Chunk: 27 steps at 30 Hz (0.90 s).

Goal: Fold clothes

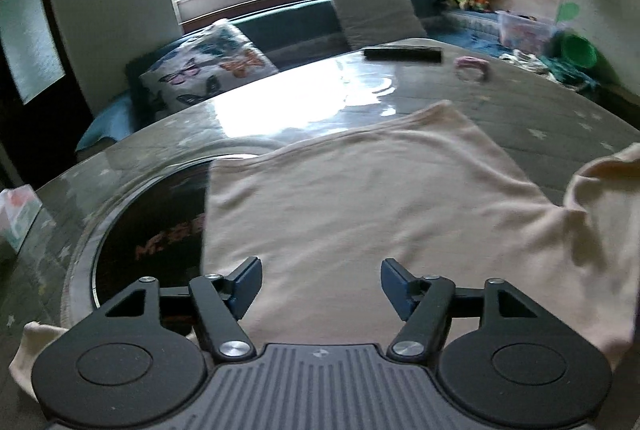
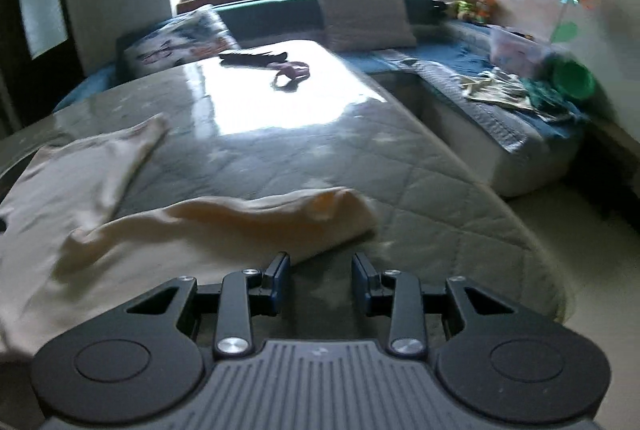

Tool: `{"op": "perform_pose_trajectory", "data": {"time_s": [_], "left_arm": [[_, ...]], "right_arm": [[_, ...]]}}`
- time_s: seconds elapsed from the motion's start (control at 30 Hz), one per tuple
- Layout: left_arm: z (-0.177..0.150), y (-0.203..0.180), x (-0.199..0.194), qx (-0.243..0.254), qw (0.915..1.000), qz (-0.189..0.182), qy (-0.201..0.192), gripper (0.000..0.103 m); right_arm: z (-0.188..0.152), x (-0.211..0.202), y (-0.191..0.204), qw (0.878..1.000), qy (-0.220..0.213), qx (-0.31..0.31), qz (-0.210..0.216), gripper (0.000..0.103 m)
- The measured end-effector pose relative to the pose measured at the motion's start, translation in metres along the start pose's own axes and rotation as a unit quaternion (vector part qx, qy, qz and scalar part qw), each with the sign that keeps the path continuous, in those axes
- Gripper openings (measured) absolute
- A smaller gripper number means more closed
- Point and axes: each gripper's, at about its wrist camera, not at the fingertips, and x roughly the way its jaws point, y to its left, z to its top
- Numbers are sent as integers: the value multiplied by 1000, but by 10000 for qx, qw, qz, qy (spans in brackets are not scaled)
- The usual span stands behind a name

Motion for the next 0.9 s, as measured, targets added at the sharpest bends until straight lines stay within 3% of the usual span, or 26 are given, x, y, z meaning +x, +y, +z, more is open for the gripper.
{"op": "perform_pose_trajectory", "data": {"time_s": [0.27, 0.33, 0.37, 0.43, 0.73, 0.9], "left_arm": [[-1, -26, -7, 342, 9991, -255, 8, 74], [-2, -30, -7, 409, 9988, -272, 19, 77], [-3, -32, -7, 441, 9986, -274, 20, 78], [-4, -36, -8, 502, 9983, -295, 19, 78], [-10, -50, -9, 738, 9958, -535, -16, 81], [-20, -60, -12, 990, 9932, -602, -66, 81]], "right_arm": [[8, 18, -20, 9993, -222, 289, 1, 33], [8, 19, -21, 9993, -248, 263, 0, 22], [8, 19, -21, 9994, -256, 248, -8, 10], [9, 14, -22, 9992, -291, 282, 1, 5], [4, -40, -21, 9974, -441, 91, -560, 4], [-5, -34, -15, 9958, -124, -129, -897, 7]]}}
